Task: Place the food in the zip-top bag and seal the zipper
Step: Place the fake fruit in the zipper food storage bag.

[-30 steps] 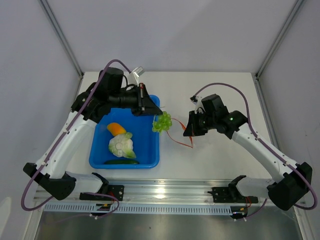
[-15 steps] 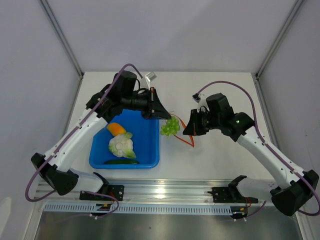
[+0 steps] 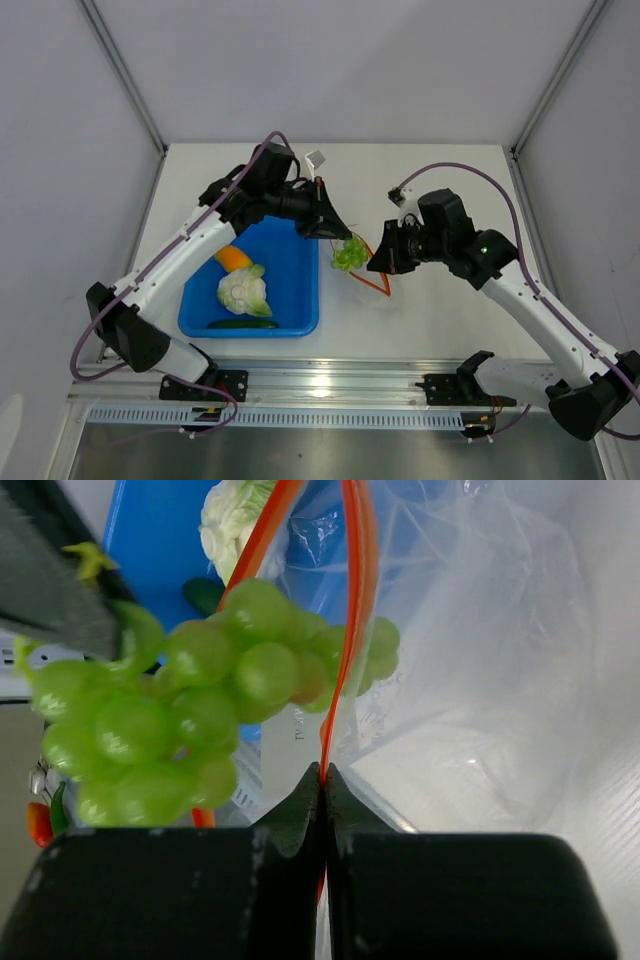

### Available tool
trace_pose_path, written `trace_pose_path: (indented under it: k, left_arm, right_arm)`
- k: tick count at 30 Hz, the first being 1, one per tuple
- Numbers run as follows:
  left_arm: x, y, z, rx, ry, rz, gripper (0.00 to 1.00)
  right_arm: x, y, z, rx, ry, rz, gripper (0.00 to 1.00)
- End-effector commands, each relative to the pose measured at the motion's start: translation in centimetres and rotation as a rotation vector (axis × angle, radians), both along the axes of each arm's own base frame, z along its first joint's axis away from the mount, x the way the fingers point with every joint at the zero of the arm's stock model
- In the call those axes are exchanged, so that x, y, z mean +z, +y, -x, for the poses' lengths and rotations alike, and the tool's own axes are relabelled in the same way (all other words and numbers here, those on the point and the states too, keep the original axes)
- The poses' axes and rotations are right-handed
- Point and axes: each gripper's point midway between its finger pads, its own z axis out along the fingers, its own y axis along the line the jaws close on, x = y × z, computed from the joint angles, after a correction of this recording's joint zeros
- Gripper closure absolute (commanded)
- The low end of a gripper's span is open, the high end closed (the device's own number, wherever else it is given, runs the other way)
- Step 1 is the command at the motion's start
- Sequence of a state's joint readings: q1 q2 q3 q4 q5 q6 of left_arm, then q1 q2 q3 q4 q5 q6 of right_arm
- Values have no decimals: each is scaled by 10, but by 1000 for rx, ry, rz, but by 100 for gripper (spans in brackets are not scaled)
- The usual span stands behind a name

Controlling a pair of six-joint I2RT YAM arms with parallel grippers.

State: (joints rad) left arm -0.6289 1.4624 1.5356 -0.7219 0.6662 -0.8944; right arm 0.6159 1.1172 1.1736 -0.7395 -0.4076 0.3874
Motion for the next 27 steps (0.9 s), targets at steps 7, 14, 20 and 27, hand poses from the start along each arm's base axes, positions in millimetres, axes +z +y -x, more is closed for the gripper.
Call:
trace_pose_path:
  k: [7, 14, 20, 27]
  left_arm:
    - [1, -9, -4, 29, 88, -15, 99]
    - [-9, -13, -10, 50, 146, -35, 99]
    - [-22, -16, -11, 52, 214, -63, 99]
    - [-41, -12, -12, 82, 266, -119, 99]
  right_arm:
    - [4, 2, 5, 37, -56, 5, 100]
    - [0, 1, 6, 44, -64, 30, 100]
    - [-5, -1, 6, 43, -79, 57, 100]
    - [-12, 2, 10, 59, -95, 92, 100]
